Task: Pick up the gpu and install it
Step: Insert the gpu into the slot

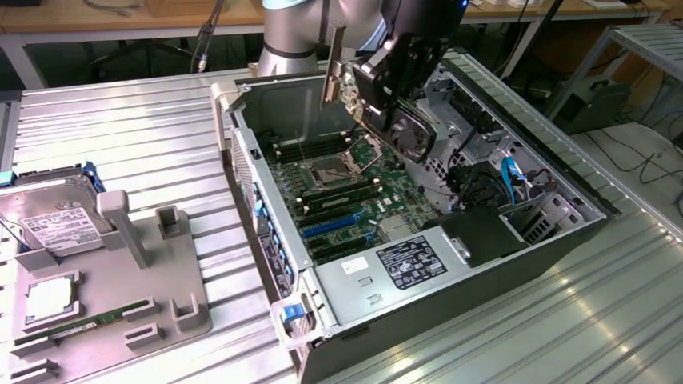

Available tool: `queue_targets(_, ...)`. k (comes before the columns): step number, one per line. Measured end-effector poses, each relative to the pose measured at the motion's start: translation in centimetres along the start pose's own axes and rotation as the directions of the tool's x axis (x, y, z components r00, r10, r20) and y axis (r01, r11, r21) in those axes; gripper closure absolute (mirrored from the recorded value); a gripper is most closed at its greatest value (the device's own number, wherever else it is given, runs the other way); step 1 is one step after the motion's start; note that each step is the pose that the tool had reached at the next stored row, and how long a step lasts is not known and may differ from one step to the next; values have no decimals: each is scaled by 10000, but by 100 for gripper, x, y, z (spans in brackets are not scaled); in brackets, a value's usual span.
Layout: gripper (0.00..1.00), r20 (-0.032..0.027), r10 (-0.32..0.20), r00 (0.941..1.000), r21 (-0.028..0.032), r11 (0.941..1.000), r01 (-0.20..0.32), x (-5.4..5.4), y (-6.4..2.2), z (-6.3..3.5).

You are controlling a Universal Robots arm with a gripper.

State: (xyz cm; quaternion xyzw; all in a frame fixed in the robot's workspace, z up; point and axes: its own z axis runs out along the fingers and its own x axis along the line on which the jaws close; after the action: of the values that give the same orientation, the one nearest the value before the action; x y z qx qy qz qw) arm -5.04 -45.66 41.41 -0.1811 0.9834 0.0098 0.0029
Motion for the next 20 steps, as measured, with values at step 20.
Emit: queue_targets(20,71,-54,-3303,9438,-41,9439,3303,0,0,0)
